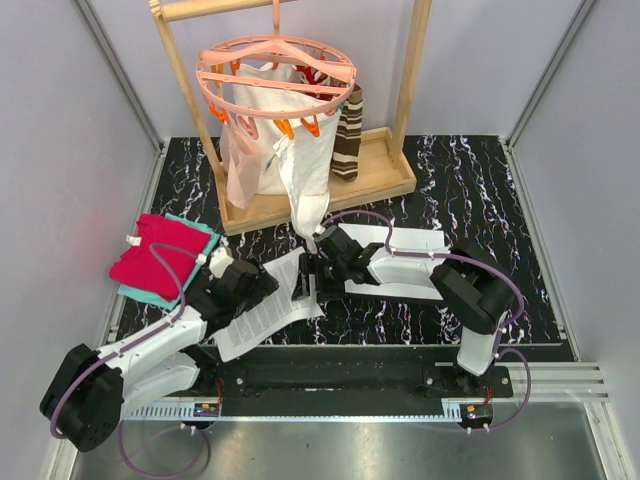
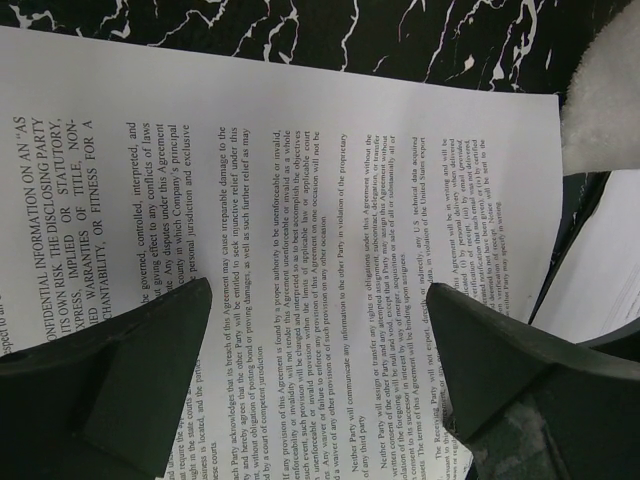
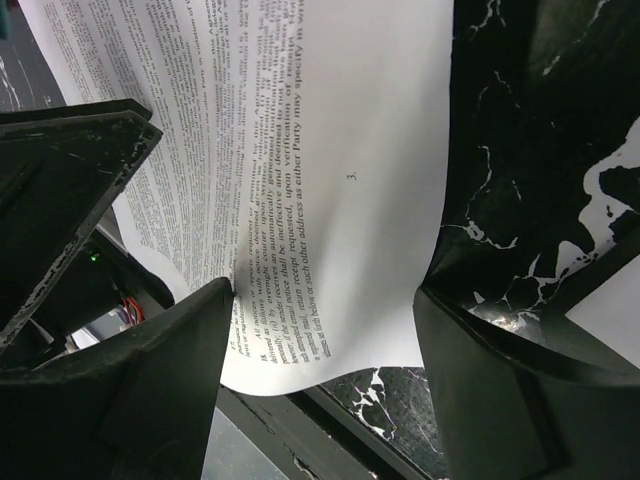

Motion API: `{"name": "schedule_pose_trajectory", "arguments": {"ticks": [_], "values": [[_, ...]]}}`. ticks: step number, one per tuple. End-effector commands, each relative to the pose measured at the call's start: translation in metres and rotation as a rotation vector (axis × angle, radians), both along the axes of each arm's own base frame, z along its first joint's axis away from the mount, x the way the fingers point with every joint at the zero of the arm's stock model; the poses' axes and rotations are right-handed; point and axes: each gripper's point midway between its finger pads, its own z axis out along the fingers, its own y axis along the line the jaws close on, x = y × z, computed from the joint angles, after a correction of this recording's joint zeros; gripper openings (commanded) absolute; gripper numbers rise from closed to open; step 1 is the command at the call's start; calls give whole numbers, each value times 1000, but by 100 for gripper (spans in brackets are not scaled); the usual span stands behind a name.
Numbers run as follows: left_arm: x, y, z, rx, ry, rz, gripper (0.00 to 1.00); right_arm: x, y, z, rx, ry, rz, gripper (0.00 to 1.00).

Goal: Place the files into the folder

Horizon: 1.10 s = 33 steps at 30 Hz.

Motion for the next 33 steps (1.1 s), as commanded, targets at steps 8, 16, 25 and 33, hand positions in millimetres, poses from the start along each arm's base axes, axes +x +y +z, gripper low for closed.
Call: {"name": "schedule_pose_trajectory", "arguments": {"ticks": [8, 16, 25, 33], "values": [[-6, 2, -6, 8, 12, -20, 99, 34, 16, 12, 83, -95, 87, 86], [-6, 0, -8, 7, 4, -43, 99, 55, 10, 18, 168, -147, 188, 89], [-8, 1, -12, 10, 9, -50, 99, 52, 22, 10, 236, -154, 286, 89], [-9, 3, -11, 21, 7, -56, 99, 75, 8, -4, 172, -211, 260, 90]]}}
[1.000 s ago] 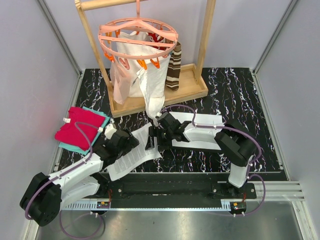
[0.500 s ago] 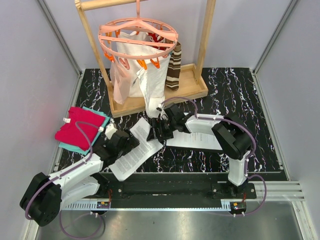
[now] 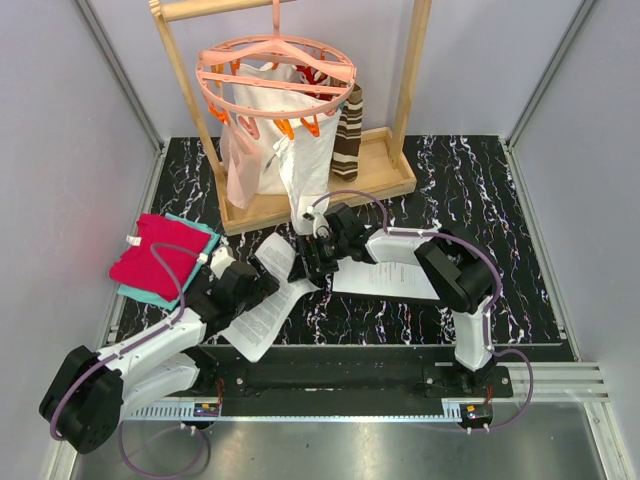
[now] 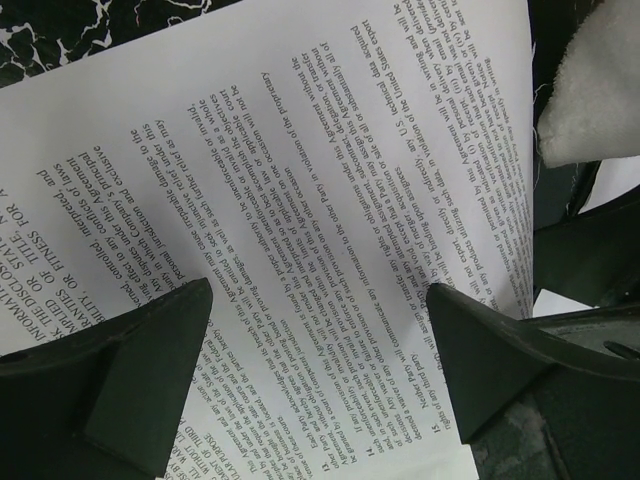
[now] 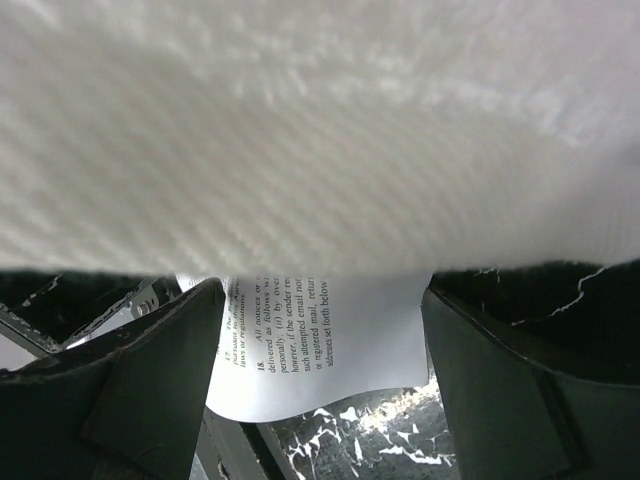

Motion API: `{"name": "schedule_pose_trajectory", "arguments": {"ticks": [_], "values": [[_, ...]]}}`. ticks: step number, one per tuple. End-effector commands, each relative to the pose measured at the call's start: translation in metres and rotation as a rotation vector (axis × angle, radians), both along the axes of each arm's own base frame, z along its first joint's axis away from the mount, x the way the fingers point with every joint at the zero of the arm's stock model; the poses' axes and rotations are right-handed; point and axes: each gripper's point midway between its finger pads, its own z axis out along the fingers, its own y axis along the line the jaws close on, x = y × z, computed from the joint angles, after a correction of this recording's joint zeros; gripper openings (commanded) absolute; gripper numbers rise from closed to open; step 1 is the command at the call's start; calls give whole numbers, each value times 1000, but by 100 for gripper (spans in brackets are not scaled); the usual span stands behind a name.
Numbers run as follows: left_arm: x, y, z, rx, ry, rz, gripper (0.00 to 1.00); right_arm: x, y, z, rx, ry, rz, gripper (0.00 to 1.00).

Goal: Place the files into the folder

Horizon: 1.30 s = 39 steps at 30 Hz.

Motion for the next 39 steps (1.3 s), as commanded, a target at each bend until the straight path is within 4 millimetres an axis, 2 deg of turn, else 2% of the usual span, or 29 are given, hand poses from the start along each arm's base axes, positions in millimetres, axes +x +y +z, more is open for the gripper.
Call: {"name": "schedule_pose_trajectory", "arguments": {"ticks": [1, 5, 8, 10, 11, 12, 13, 14, 15, 16, 17, 18, 20, 21, 22, 24, 25, 26, 28, 32, 35, 37, 39], "values": [[-10, 5, -11, 25, 34, -22, 99, 25, -11, -13, -32, -56, -30, 91], [-10, 5, -10, 24, 33, -27, 99, 37, -16, -14, -48, -33, -78, 92], [-10, 5, -10, 24, 35, -21, 99, 33, -14, -6, -27, 25, -106, 93], [-10, 4, -11, 7, 40, -12, 99, 28, -9, 4, 5, 96, -136, 93], [-11, 4, -11, -7, 46, 4, 99, 30, -9, 8, 4, 102, -169, 98], [-10, 4, -11, -13, 47, 12, 99, 35, -10, 25, 18, 78, -203, 98], [-10, 4, -11, -16, 48, 19, 99, 35, -17, 29, -12, 92, -245, 98], [-10, 4, -10, -17, 48, 26, 99, 44, -23, 34, -47, 52, -304, 98], [-9, 4, -9, -27, 46, 39, 99, 48, -28, 52, -52, 21, -332, 98], [-8, 5, -10, -25, 46, 48, 99, 45, -37, 57, -102, 27, -354, 99], [-8, 5, -9, -34, 44, 58, 99, 51, -46, 58, -149, -7, -403, 100], [-7, 5, -9, -38, 43, 65, 99, 49, -52, 70, -159, -32, -424, 100], [-7, 4, -9, -55, 41, 72, 99, 34, -64, 61, -194, 15, -472, 100], [-7, 2, -10, -65, 44, 75, 99, 27, -64, 68, -162, 29, -474, 100], [-8, 2, -12, -71, 49, 76, 99, 13, -64, 55, -135, 95, -495, 100], [-8, 1, -13, -81, 53, 78, 99, -7, -56, 55, -56, 156, -480, 100], [-9, 0, -14, -83, 57, 79, 99, -15, -56, 43, -35, 191, -507, 100], [-9, 0, -15, -89, 57, 81, 99, -22, -49, 41, -26, 174, -512, 100], [-10, -1, -16, -94, 61, 81, 99, -29, -43, 35, -6, 173, -521, 100], [-9, -8, -9, -105, 47, 24, 99, -40, -28, 28, 6, 208, -543, 85], [-7, -17, 6, -102, 32, -47, 99, -47, -19, 20, -6, 233, -539, 81], [0, -26, 31, -120, -20, -99, 99, -52, -18, 11, -24, 250, -541, 79], [4, -23, 45, -88, -55, -112, 99, -55, -18, 4, -39, 262, -550, 74]]}}
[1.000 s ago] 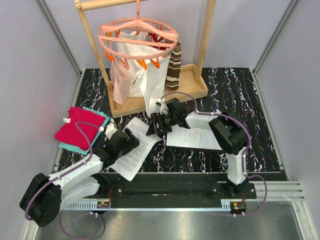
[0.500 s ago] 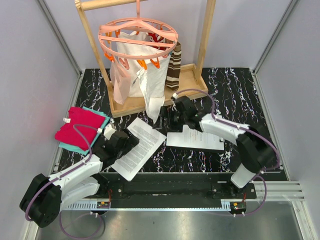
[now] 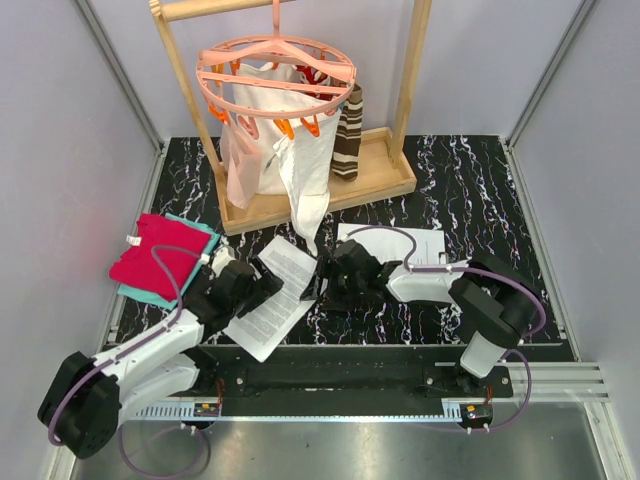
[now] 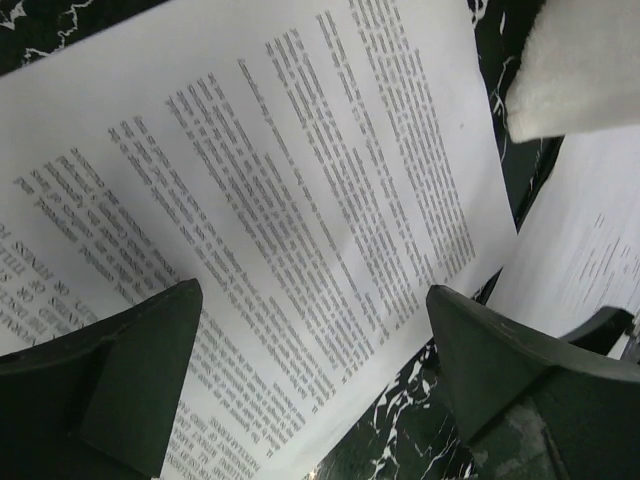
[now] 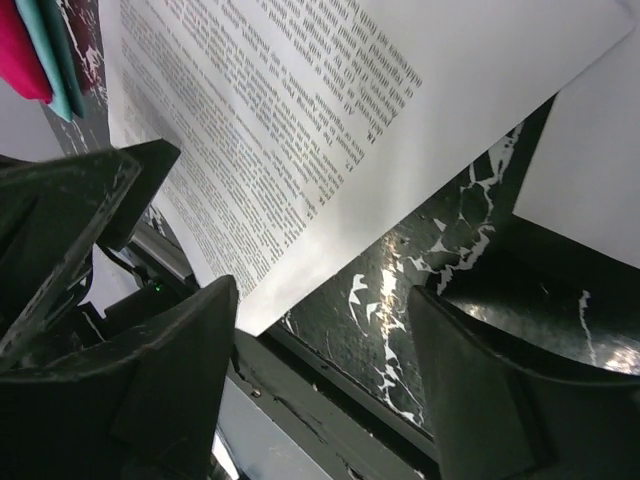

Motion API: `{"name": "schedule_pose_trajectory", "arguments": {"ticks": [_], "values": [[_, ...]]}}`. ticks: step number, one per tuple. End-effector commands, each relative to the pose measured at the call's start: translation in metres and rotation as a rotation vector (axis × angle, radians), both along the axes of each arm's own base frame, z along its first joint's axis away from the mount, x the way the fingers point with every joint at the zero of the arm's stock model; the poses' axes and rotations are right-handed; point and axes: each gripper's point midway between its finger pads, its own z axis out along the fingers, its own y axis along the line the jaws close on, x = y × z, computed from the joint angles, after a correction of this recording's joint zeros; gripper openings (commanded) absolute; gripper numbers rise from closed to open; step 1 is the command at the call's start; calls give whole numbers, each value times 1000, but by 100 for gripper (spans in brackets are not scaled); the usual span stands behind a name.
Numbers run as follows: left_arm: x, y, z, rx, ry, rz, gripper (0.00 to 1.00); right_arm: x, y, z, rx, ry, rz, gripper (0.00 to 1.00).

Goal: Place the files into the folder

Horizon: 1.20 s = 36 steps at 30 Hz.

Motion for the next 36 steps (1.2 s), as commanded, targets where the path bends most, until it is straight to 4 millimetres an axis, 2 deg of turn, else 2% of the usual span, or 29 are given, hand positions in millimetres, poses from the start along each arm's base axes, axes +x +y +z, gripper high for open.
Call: {"name": "schedule_pose_trajectory", "arguments": {"ticks": [1, 5, 8, 9, 11, 13, 16, 20, 23, 27, 32, 36], "values": [[16, -8, 52, 21, -116, -81, 99, 9, 15, 4, 45, -5, -75, 73], [36, 6, 61, 112, -124, -39, 99, 3, 17, -5, 36, 35, -146, 67], [46, 14, 43, 160, -68, -2, 99, -1, 22, -11, 35, 81, -196, 67], [47, 16, 29, 187, -29, 0, 99, -2, 23, -15, 30, 89, -203, 67], [50, 25, 14, 221, -2, 31, 99, -5, 28, -17, 17, 92, -218, 69], [43, 30, -7, 228, 66, 31, 99, -8, 29, -22, -8, 100, -230, 70], [28, 30, -25, 194, 121, 42, 99, -13, 28, -30, -47, 104, -248, 71], [12, 28, -32, 94, 147, 101, 99, -11, 22, -38, -80, 75, -290, 72], [2, 28, -26, 21, 129, 141, 99, -10, 19, -44, -88, 73, -301, 72], [-7, 29, -23, -32, 118, 170, 99, -5, 26, -44, -46, 41, -292, 73], [-13, 34, -25, -38, 120, 188, 99, 1, 41, -31, 32, -18, -250, 77], [-22, 32, -33, -58, 149, 183, 99, 14, 56, -4, 97, -117, -190, 81]]}}
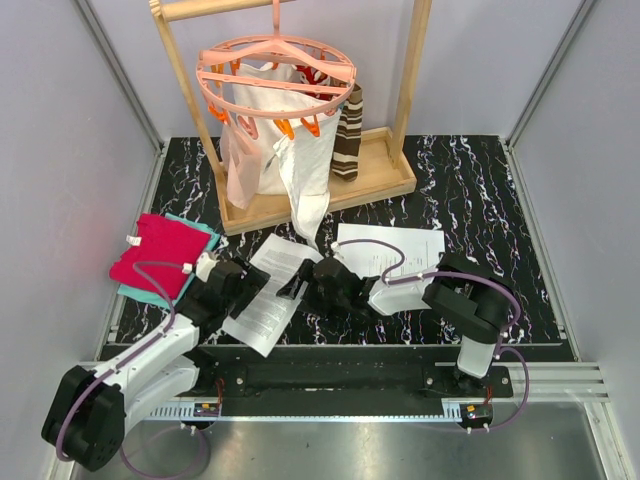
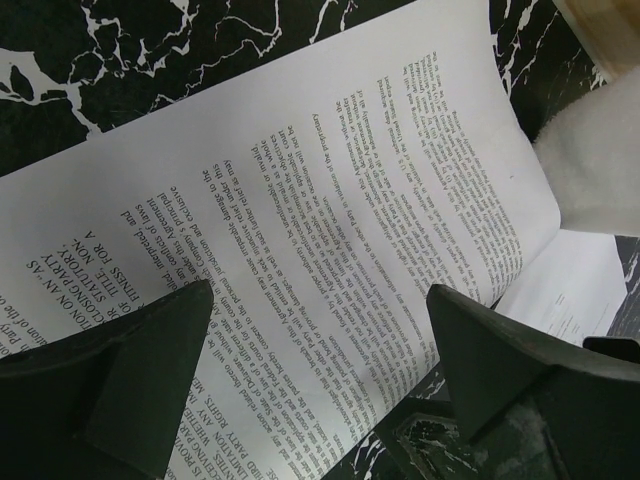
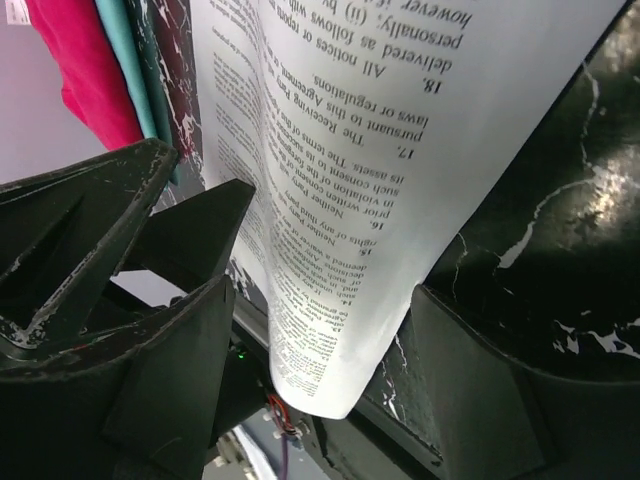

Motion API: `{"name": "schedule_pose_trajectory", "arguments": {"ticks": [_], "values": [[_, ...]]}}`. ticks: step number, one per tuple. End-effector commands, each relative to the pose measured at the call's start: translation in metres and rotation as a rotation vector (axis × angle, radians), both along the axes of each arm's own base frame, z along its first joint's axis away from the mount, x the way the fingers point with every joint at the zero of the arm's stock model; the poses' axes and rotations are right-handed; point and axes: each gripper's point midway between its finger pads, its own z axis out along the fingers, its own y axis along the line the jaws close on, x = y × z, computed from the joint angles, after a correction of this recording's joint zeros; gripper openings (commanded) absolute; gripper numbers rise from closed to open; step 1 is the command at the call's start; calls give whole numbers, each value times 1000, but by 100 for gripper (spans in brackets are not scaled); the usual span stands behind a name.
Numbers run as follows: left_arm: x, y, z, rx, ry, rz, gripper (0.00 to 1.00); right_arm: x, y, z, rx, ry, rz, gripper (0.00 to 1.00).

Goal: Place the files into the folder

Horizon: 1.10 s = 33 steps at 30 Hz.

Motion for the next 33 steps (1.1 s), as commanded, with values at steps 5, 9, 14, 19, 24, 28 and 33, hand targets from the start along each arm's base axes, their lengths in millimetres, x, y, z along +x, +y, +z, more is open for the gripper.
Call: {"name": "schedule_pose_trajectory", "arguments": {"ticks": [5, 9, 14, 19, 24, 28, 33], "values": [[-34, 0, -30, -46, 123, -14, 99, 26, 2, 10, -50, -199, 62, 88], [-37, -5, -28, -88, 118, -25, 99, 41, 1, 14, -44, -256, 73, 90], [-40, -7, -26, -135, 107, -12, 99, 51, 6, 21, 12, -281, 115, 90], [-41, -13, -21, -173, 102, -17, 98, 55, 10, 22, 44, -279, 145, 92], [-41, -19, -15, -217, 91, -25, 98, 47, 12, 12, 47, -221, 178, 92], [-39, -23, -5, -261, 66, -26, 98, 45, 12, 13, 45, -217, 190, 84], [-39, -26, 0, -279, 51, -41, 98, 48, 12, 23, -8, -259, 238, 70]]}}
